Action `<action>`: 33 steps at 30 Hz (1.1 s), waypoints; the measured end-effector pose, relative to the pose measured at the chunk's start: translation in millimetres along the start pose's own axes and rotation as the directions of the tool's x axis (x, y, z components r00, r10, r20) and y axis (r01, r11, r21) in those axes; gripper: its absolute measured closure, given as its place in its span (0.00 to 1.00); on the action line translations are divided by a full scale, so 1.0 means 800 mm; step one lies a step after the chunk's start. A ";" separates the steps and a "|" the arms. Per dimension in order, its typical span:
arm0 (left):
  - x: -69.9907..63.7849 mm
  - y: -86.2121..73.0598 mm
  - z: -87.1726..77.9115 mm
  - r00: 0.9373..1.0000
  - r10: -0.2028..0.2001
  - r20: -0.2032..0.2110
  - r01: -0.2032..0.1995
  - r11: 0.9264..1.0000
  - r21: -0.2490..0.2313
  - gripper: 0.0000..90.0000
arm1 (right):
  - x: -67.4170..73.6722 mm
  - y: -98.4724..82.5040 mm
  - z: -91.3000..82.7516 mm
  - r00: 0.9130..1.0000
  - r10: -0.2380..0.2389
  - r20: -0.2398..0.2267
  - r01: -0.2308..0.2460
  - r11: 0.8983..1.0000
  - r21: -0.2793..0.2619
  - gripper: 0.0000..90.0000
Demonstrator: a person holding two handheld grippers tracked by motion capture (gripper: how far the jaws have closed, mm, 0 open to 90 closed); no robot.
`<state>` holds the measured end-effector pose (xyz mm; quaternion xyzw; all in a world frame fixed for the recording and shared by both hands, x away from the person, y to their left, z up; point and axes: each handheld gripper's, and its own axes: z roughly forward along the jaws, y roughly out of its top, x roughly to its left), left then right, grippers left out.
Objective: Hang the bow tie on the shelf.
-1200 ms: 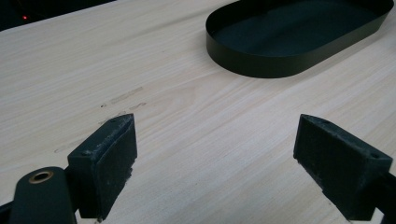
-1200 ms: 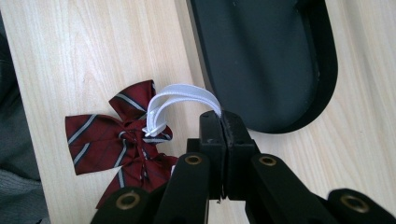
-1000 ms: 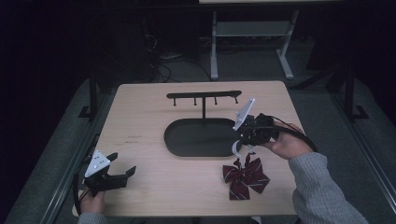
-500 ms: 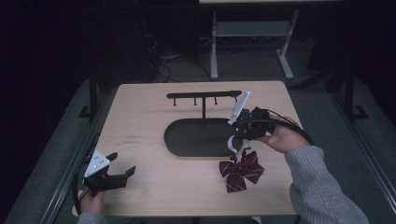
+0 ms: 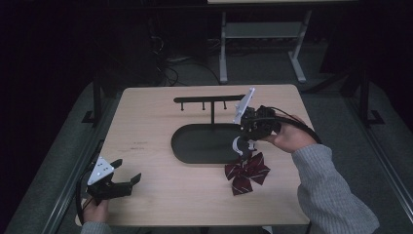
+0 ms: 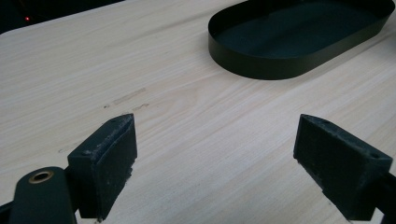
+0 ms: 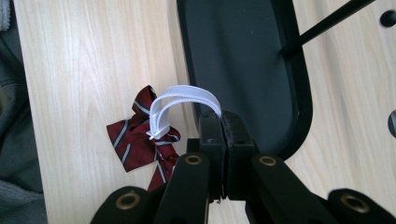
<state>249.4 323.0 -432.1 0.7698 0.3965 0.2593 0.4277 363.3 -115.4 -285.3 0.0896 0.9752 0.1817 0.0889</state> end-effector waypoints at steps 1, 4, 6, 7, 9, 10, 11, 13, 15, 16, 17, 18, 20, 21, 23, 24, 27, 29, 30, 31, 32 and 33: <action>0.000 0.000 0.000 1.000 -0.002 -0.001 0.002 1.000 0.001 0.15 | -0.002 0.003 -0.001 1.000 0.000 0.000 0.000 1.000 -0.001 0.98; 0.001 0.000 -0.001 1.000 -0.002 -0.001 0.002 1.000 0.000 0.15 | -0.004 0.006 -0.002 1.000 -0.001 0.001 0.001 1.000 -0.003 0.98; 0.001 0.000 -0.001 1.000 -0.002 -0.001 0.002 1.000 -0.001 0.15 | -0.006 0.008 -0.003 1.000 -0.003 -0.002 0.003 1.000 -0.010 0.98; 0.001 0.000 -0.001 1.000 -0.002 -0.001 0.002 1.000 0.000 0.15 | -0.009 0.011 -0.003 1.000 -0.006 0.000 0.006 1.000 -0.009 0.98; 0.001 0.000 -0.001 1.000 -0.003 -0.002 0.003 1.000 -0.001 0.15 | -0.010 0.013 -0.003 1.000 -0.007 0.000 0.007 1.000 -0.008 0.98; 0.002 0.000 -0.001 1.000 -0.003 -0.002 0.003 1.000 -0.002 0.15 | -0.011 0.014 -0.004 1.000 -0.006 -0.001 0.006 1.000 -0.006 0.98; 0.002 0.000 -0.001 1.000 -0.003 -0.003 0.003 1.000 -0.002 0.15 | -0.013 0.015 -0.003 1.000 -0.011 0.001 0.011 1.000 -0.007 0.98; 0.002 0.000 -0.001 1.000 -0.001 -0.003 0.001 1.000 -0.003 0.15 | -0.015 0.017 -0.004 1.000 -0.011 0.001 0.011 1.000 -0.009 0.98; 0.002 0.000 -0.001 1.000 -0.006 -0.003 0.006 1.000 -0.004 0.15 | -0.017 0.019 -0.004 1.000 -0.003 -0.001 0.003 1.000 -0.009 0.98; 0.002 0.000 -0.001 1.000 -0.006 -0.003 0.006 1.000 -0.004 0.15 | -0.017 0.019 -0.004 1.000 -0.003 -0.001 0.003 1.000 -0.009 0.98; 0.002 0.000 -0.001 1.000 -0.009 -0.004 0.009 1.000 -0.006 0.15 | -0.020 0.021 -0.005 1.000 -0.001 -0.003 0.001 1.000 -0.011 0.98; 0.002 0.000 -0.001 1.000 -0.009 -0.004 0.009 1.000 -0.006 0.15 | -0.020 0.021 -0.005 1.000 -0.001 -0.003 0.001 1.000 -0.011 0.98; 0.002 -0.001 -0.001 1.000 -0.009 -0.004 0.009 1.000 -0.006 0.15 | -0.022 0.022 -0.006 1.000 -0.002 -0.005 0.002 1.000 -0.016 0.98; 0.002 -0.001 -0.001 1.000 -0.006 -0.003 0.006 1.000 -0.005 0.15 | -0.024 0.023 -0.006 1.000 -0.005 -0.003 0.005 1.000 -0.013 0.98; 0.002 0.000 -0.001 1.000 -0.005 -0.004 0.005 1.000 -0.004 0.15 | -0.027 0.027 -0.008 1.000 -0.002 -0.002 0.002 1.000 -0.015 0.98; 0.002 0.000 -0.001 1.000 -0.003 -0.004 0.003 1.000 -0.003 0.15 | -0.028 0.028 -0.009 1.000 -0.001 -0.003 0.001 1.000 -0.016 0.98; 0.002 0.000 -0.001 1.000 -0.003 -0.005 0.003 1.000 -0.003 0.15 | -0.030 0.030 -0.010 1.000 0.002 -0.003 -0.002 1.000 -0.014 0.98; 0.002 0.000 -0.001 1.000 -0.005 -0.005 0.005 1.000 -0.004 0.15 | -0.033 0.032 -0.010 1.000 -0.002 -0.003 0.002 1.000 -0.019 0.98; 0.002 -0.001 -0.002 1.000 -0.006 -0.005 0.006 1.000 -0.004 0.15 | -0.035 0.034 -0.010 1.000 0.003 -0.008 -0.003 1.000 -0.020 0.98; 0.002 -0.001 -0.002 1.000 -0.007 -0.005 0.007 1.000 -0.005 0.15 | -0.036 0.034 -0.010 1.000 0.004 -0.009 -0.004 1.000 -0.021 0.98; 0.002 -0.001 -0.002 1.000 -0.007 -0.005 0.007 1.000 -0.005 0.15 | -0.036 0.034 -0.010 1.000 0.004 -0.009 -0.004 1.000 -0.021 0.98; 0.003 -0.001 -0.001 1.000 -0.006 -0.005 0.006 1.000 -0.005 0.15 | -0.038 0.035 -0.010 1.000 0.003 -0.010 -0.003 1.000 -0.022 0.98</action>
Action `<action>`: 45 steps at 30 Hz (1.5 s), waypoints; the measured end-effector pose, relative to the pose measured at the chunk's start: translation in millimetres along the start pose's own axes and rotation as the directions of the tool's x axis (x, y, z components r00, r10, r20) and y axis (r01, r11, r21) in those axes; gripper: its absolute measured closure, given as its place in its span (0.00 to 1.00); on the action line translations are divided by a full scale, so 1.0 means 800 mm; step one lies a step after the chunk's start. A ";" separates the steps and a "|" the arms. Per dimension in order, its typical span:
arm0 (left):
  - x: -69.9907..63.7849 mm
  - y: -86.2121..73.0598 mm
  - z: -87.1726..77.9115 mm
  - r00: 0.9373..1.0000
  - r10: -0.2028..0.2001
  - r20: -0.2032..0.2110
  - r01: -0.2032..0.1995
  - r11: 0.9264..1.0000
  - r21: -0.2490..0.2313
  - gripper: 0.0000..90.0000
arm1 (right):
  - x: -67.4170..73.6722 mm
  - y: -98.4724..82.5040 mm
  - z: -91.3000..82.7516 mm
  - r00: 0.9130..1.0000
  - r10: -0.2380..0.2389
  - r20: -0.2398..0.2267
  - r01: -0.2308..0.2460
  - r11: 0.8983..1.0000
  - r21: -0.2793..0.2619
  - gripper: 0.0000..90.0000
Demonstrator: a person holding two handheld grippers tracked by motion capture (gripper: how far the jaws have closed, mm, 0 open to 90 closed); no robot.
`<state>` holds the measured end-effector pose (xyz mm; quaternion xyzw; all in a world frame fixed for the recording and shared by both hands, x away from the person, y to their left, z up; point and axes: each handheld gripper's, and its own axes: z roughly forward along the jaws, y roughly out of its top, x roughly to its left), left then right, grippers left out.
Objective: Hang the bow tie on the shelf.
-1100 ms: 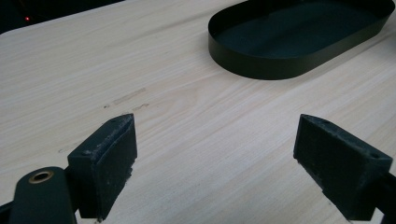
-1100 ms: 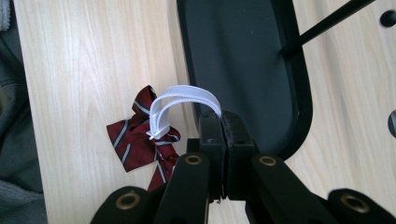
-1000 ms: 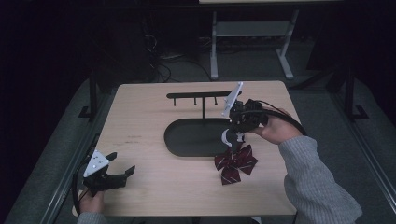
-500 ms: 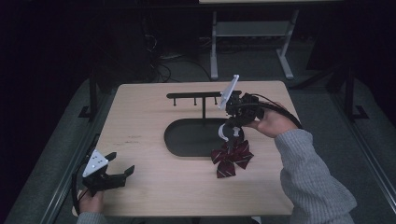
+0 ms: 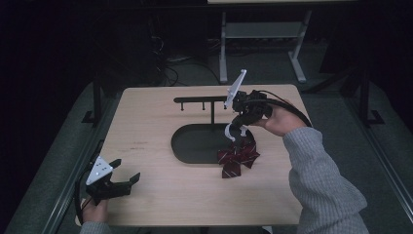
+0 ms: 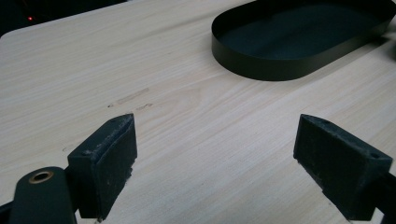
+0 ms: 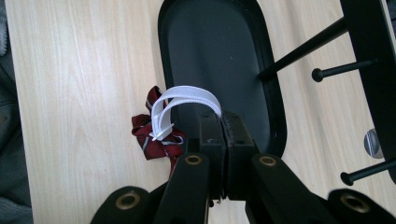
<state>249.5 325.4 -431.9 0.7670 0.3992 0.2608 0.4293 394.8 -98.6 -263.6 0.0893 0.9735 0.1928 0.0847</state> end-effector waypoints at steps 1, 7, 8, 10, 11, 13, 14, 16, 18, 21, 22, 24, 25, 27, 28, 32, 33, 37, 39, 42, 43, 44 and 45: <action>0.000 0.000 0.000 1.000 -0.002 0.000 0.002 1.000 -0.002 0.15 | -0.001 0.001 0.000 1.000 0.000 0.000 0.000 1.000 0.000 0.98; 0.000 0.000 0.000 1.000 -0.002 0.000 0.002 1.000 -0.001 0.15 | -0.007 0.007 -0.002 1.000 0.002 -0.005 -0.003 1.000 -0.006 0.98; -0.001 0.000 0.000 1.000 0.000 0.001 0.000 1.000 -0.002 0.15 | -0.008 0.009 -0.003 1.000 0.004 -0.007 -0.004 1.000 -0.006 0.98; -0.001 0.000 0.001 1.000 0.000 0.001 0.000 1.000 -0.002 0.15 | -0.009 0.012 -0.003 1.000 -0.002 -0.007 0.002 1.000 -0.010 0.98; 0.000 0.000 0.001 1.000 -0.001 0.001 0.001 1.000 -0.002 0.15 | -0.010 0.013 -0.003 1.000 -0.004 -0.010 0.004 1.000 -0.009 0.98; 0.000 0.000 0.000 1.000 -0.002 0.001 0.002 1.000 -0.002 0.15 | -0.012 0.016 -0.003 1.000 -0.004 -0.011 0.004 1.000 -0.006 0.98; 0.000 0.000 0.000 1.000 -0.003 0.001 0.003 1.000 -0.003 0.15 | -0.013 0.017 -0.003 1.000 -0.005 -0.012 0.005 1.000 -0.006 0.98; 0.000 0.000 0.000 1.000 -0.006 0.001 0.006 1.000 -0.003 0.15 | -0.015 0.019 -0.002 1.000 -0.005 -0.014 0.005 1.000 -0.004 0.98; 0.000 0.000 0.000 1.000 -0.004 0.001 0.004 1.000 -0.004 0.15 | -0.016 0.020 -0.002 1.000 -0.007 -0.015 0.006 1.000 -0.004 0.98; 0.000 0.000 0.000 1.000 -0.008 0.002 0.008 1.000 -0.006 0.15 | -0.019 0.024 -0.002 1.000 -0.009 -0.017 0.009 1.000 -0.002 0.98; 0.000 0.000 0.000 1.000 -0.007 0.002 0.007 1.000 -0.007 0.15 | -0.020 0.025 -0.001 1.000 -0.011 -0.017 0.010 1.000 -0.003 0.98; 0.000 0.000 0.000 1.000 -0.012 0.001 0.012 1.000 -0.008 0.15 | -0.023 0.029 -0.001 1.000 -0.014 -0.021 0.014 1.000 -0.003 0.98; 0.000 0.000 0.000 1.000 -0.012 0.001 0.012 1.000 -0.008 0.15 | -0.024 0.030 0.000 1.000 -0.013 -0.020 0.013 1.000 -0.002 0.98; 0.000 -0.001 0.000 1.000 -0.012 0.000 0.012 1.000 -0.008 0.15 | -0.026 0.033 0.000 1.000 -0.014 -0.023 0.014 1.000 0.003 0.98; 0.000 -0.001 0.000 1.000 -0.012 0.000 0.012 1.000 -0.007 0.15 | -0.027 0.034 0.001 1.000 -0.010 -0.024 0.010 1.000 0.003 0.98; 0.000 -0.001 0.000 1.000 -0.013 -0.001 0.013 1.000 -0.006 0.15 | -0.033 0.039 0.000 1.000 -0.008 -0.027 0.008 1.000 0.006 0.98; 0.001 -0.001 0.000 1.000 -0.012 -0.001 0.012 1.000 -0.005 0.15 | -0.033 0.040 0.000 1.000 -0.005 -0.027 0.005 1.000 0.008 0.98; 0.001 -0.001 -0.001 1.000 -0.013 -0.001 0.013 1.000 -0.005 0.15 | -0.039 0.046 0.001 1.000 -0.007 -0.028 0.007 1.000 0.012 0.98; 0.001 0.000 -0.001 1.000 -0.013 -0.002 0.013 1.000 -0.006 0.15 | -0.041 0.048 0.001 1.000 -0.006 -0.029 0.006 1.000 0.014 0.98; 0.001 0.000 -0.001 1.000 -0.014 -0.002 0.014 1.000 -0.007 0.15 | -0.045 0.051 0.001 1.000 -0.007 -0.028 0.007 1.000 0.013 0.98; 0.001 0.000 -0.001 1.000 -0.013 -0.002 0.013 1.000 -0.006 0.15 | -0.045 0.051 0.001 1.000 -0.007 -0.028 0.007 1.000 0.013 0.98; 0.001 -0.001 -0.002 1.000 -0.013 -0.002 0.013 1.000 -0.005 0.15 | -0.048 0.052 0.002 1.000 0.002 -0.027 -0.002 1.000 0.020 0.98; 0.001 -0.001 -0.002 1.000 -0.013 -0.002 0.013 1.000 -0.005 0.15 | -0.048 0.052 0.002 1.000 0.002 -0.027 -0.002 1.000 0.020 0.98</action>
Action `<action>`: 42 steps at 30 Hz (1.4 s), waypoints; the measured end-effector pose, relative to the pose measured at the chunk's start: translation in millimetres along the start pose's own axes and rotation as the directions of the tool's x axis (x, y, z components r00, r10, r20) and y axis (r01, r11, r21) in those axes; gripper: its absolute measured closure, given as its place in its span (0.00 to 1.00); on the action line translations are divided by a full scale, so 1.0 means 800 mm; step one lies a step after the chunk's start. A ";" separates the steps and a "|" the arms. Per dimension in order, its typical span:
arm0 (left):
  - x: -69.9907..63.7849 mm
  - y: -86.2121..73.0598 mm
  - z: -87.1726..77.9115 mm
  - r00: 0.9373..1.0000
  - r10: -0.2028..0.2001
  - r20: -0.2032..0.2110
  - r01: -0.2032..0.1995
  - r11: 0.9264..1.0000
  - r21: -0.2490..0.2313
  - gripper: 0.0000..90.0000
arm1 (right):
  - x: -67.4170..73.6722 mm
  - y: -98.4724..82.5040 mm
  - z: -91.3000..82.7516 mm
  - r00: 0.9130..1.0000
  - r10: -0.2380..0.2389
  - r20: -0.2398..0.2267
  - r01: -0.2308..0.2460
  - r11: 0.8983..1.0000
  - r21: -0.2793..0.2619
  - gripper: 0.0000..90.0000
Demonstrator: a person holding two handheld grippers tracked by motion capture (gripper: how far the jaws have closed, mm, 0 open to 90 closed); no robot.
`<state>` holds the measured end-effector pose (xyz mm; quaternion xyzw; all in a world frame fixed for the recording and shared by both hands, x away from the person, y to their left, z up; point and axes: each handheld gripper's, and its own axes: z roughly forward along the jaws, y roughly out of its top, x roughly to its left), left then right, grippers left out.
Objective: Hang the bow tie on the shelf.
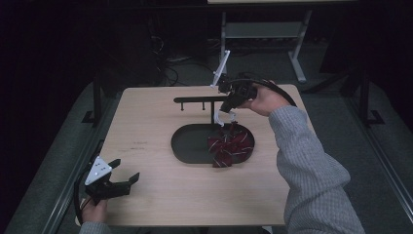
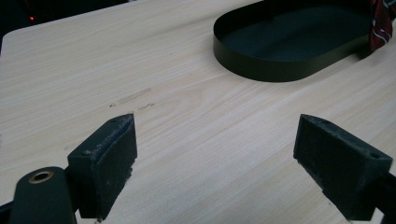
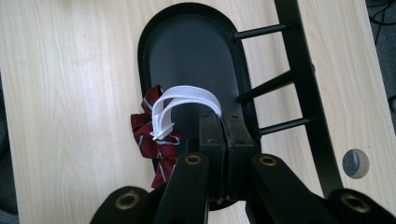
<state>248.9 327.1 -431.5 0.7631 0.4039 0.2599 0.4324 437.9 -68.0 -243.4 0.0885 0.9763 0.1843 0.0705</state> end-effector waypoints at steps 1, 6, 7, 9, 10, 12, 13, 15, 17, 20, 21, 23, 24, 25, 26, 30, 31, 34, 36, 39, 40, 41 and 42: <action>0.000 0.000 0.000 1.000 0.000 0.001 0.000 1.000 0.000 0.15 | -0.001 0.000 0.000 1.000 0.002 -0.001 -0.002 1.000 0.001 0.98; 0.000 0.000 -0.001 1.000 -0.003 -0.002 0.003 1.000 -0.006 0.15 | -0.010 0.000 0.003 1.000 0.019 -0.006 -0.019 1.000 0.010 0.98; 0.000 0.000 -0.001 1.000 -0.001 -0.001 0.001 1.000 -0.007 0.15 | -0.012 0.000 0.003 1.000 0.026 -0.007 -0.026 1.000 0.013 0.98; 0.000 0.000 -0.002 1.000 -0.001 -0.002 0.001 1.000 -0.008 0.15 | -0.017 0.002 0.002 1.000 0.028 -0.002 -0.028 1.000 0.013 0.98; 0.000 0.000 -0.002 1.000 -0.001 -0.001 0.001 1.000 -0.008 0.15 | -0.019 0.002 0.001 0.999 0.033 -0.001 -0.033 0.999 0.012 0.98; 0.000 0.000 -0.002 1.000 -0.003 -0.002 0.003 1.000 -0.013 0.15 | -0.023 0.002 0.000 0.999 0.041 0.000 -0.041 0.999 0.011 0.98; 0.000 0.000 -0.002 1.000 -0.003 -0.002 0.003 1.000 -0.013 0.15 | -0.023 0.002 0.000 0.999 0.041 0.000 -0.041 0.999 0.011 0.98; 0.000 0.000 -0.002 1.000 -0.006 -0.003 0.006 1.000 -0.012 0.15 | -0.027 0.001 -0.001 0.999 0.048 0.002 -0.048 0.999 0.008 0.98; 0.000 0.000 -0.002 1.000 -0.006 -0.001 0.006 1.000 -0.013 0.15 | -0.029 0.001 -0.001 0.999 0.052 0.002 -0.052 0.999 0.009 0.98; 0.000 0.000 -0.002 1.000 0.000 -0.001 0.000 1.000 -0.013 0.15 | -0.034 -0.002 0.004 0.998 0.064 0.006 -0.064 0.997 0.033 0.97; 0.000 0.000 -0.002 1.000 -0.001 -0.001 0.001 1.000 -0.013 0.15 | -0.037 -0.003 0.007 0.997 0.071 0.003 -0.071 0.997 0.038 0.98; 0.000 0.000 -0.002 1.000 -0.002 -0.001 0.002 1.000 -0.015 0.15 | -0.040 -0.005 0.009 0.997 0.079 0.002 -0.079 0.996 0.035 0.98; 0.000 0.000 -0.002 1.000 -0.002 -0.001 0.002 1.000 -0.015 0.15 | -0.040 -0.005 0.009 0.997 0.079 0.002 -0.079 0.996 0.035 0.98; 0.000 0.000 -0.002 1.000 0.000 -0.002 0.000 1.000 -0.014 0.15 | -0.042 -0.005 0.012 0.996 0.084 0.008 -0.084 0.995 0.044 0.97; 0.000 0.000 -0.002 1.000 0.000 -0.002 0.000 1.000 -0.014 0.15 | -0.042 -0.005 0.012 0.996 0.084 0.008 -0.084 0.995 0.044 0.97; 0.000 0.000 -0.002 1.000 -0.001 -0.002 0.001 1.000 -0.013 0.15 | -0.047 -0.007 0.014 0.995 0.097 0.013 -0.097 0.994 0.040 0.97; 0.000 0.000 -0.002 1.000 0.001 -0.002 -0.001 1.000 -0.013 0.15 | -0.048 -0.007 0.015 0.995 0.102 0.013 -0.103 0.994 0.042 0.97; 0.000 0.000 -0.002 1.000 0.001 0.000 -0.001 1.000 -0.012 0.15 | -0.052 -0.008 0.017 0.994 0.108 0.015 -0.108 0.993 0.042 0.97; 0.000 0.000 -0.002 1.000 0.002 0.000 -0.002 1.000 -0.012 0.15 | -0.053 -0.008 0.019 0.994 0.111 0.015 -0.111 0.993 0.044 0.97; 0.000 0.000 -0.002 1.000 0.005 0.001 -0.005 1.000 -0.008 0.15 | -0.056 -0.009 0.020 0.992 0.122 0.017 -0.123 0.992 0.041 0.97; 0.000 0.000 -0.002 1.000 0.005 0.001 -0.005 1.000 -0.009 0.15 | -0.057 -0.009 0.020 0.992 0.123 0.017 -0.124 0.991 0.041 0.97; 0.000 0.000 -0.002 1.000 0.005 0.001 -0.005 1.000 -0.010 0.15 | -0.058 -0.010 0.021 0.992 0.128 0.018 -0.128 0.991 0.044 0.97; 0.000 0.000 -0.002 1.000 0.003 0.000 -0.003 1.000 -0.010 0.15 | -0.058 -0.010 0.022 0.991 0.129 0.017 -0.130 0.990 0.045 0.97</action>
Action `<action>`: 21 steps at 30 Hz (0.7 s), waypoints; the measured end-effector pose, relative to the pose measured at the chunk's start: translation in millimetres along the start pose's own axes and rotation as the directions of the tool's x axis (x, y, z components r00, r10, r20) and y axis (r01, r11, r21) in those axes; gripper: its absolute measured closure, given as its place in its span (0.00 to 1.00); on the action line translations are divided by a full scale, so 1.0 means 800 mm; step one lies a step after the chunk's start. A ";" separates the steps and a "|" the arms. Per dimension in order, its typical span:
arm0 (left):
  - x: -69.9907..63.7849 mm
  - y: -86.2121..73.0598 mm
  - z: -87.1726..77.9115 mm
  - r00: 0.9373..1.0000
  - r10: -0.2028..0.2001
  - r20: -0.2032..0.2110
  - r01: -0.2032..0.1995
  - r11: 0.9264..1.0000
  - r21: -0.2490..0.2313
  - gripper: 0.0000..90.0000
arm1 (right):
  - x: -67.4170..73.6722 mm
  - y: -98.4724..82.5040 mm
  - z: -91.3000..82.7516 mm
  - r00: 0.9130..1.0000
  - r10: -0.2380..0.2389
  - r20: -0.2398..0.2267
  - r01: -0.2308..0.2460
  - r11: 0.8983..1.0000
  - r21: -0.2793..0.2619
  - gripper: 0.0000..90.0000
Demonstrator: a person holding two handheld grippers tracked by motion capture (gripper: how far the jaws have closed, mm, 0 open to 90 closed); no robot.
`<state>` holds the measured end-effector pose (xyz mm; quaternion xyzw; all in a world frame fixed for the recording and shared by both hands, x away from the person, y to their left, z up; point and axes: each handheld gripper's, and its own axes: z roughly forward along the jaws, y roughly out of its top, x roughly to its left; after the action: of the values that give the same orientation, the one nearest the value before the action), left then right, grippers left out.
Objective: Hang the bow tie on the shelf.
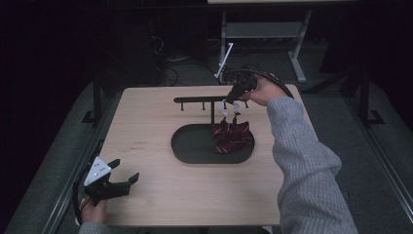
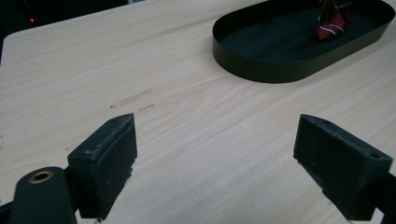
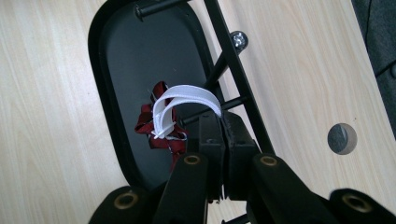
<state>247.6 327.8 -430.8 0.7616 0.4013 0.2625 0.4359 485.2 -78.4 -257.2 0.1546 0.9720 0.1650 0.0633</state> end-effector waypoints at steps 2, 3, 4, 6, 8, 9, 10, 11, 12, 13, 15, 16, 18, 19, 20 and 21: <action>0.000 0.000 0.000 1.000 -0.003 0.000 0.003 1.000 -0.003 0.15 | -0.001 0.000 0.001 1.000 -0.001 0.004 0.001 1.000 0.002 0.97; 0.000 0.000 0.000 1.000 -0.003 0.000 0.003 1.000 -0.003 0.15 | -0.001 0.000 0.001 1.000 0.004 0.005 -0.004 1.000 0.001 0.97; 0.000 0.000 0.000 1.000 -0.001 -0.001 0.001 1.000 -0.001 0.15 | -0.002 0.000 0.001 1.000 0.004 0.007 -0.004 1.000 0.001 0.97; 0.000 0.000 0.000 1.000 -0.001 0.000 0.001 1.000 -0.002 0.15 | -0.002 0.000 0.001 1.000 0.009 0.007 -0.009 1.000 0.001 0.97; 0.000 0.000 0.000 1.000 -0.001 -0.001 0.001 1.000 -0.002 0.15 | -0.002 0.000 0.002 1.000 0.011 0.008 -0.011 1.000 0.003 0.97; 0.000 0.000 0.000 1.000 -0.003 -0.001 0.003 1.000 -0.002 0.15 | -0.003 -0.001 0.002 1.000 0.015 0.008 -0.015 1.000 0.003 0.97; 0.000 0.000 0.000 1.000 -0.001 -0.001 0.001 1.000 -0.003 0.15 | -0.004 -0.001 0.002 1.000 0.014 0.007 -0.014 1.000 0.002 0.97; 0.000 0.000 0.000 1.000 0.000 -0.001 0.000 1.000 -0.002 0.15 | -0.003 -0.001 0.002 1.000 0.014 0.008 -0.014 1.000 0.003 0.97; 0.000 0.000 0.000 1.000 0.000 -0.001 0.000 1.000 -0.002 0.15 | -0.003 -0.001 0.002 1.000 0.014 0.008 -0.014 1.000 0.003 0.97; 0.000 0.000 0.000 1.000 -0.001 -0.001 0.001 1.000 -0.002 0.15 | -0.003 -0.001 0.002 1.000 0.013 0.009 -0.013 1.000 0.005 0.97; 0.000 0.000 0.000 1.000 0.000 -0.001 0.000 1.000 -0.001 0.15 | -0.003 -0.001 0.003 1.000 0.013 0.008 -0.013 1.000 0.009 0.96; 0.000 0.000 0.000 1.000 0.001 -0.001 -0.001 1.000 0.000 0.15 | -0.003 0.000 0.003 1.000 0.013 0.007 -0.013 1.000 0.010 0.96; 0.000 0.000 0.000 1.000 0.000 -0.001 0.000 1.000 -0.002 0.15 | -0.003 0.000 0.004 1.000 0.013 0.007 -0.013 1.000 0.011 0.96; 0.000 0.000 0.000 1.000 -0.001 -0.002 0.001 1.000 -0.002 0.15 | -0.004 0.000 0.004 1.000 0.012 0.008 -0.012 1.000 0.011 0.96; 0.000 0.000 0.000 1.000 -0.001 -0.002 0.001 1.000 -0.002 0.15 | -0.004 0.000 0.004 1.000 0.012 0.008 -0.012 1.000 0.011 0.96; 0.000 0.000 0.000 1.000 -0.001 -0.001 0.001 1.000 -0.002 0.15 | -0.003 0.000 0.004 1.000 0.013 0.008 -0.013 1.000 0.010 0.95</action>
<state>247.4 328.0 -430.6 0.7609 0.4015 0.2632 0.4364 488.3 -78.3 -260.3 0.1620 0.9716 0.1598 0.0652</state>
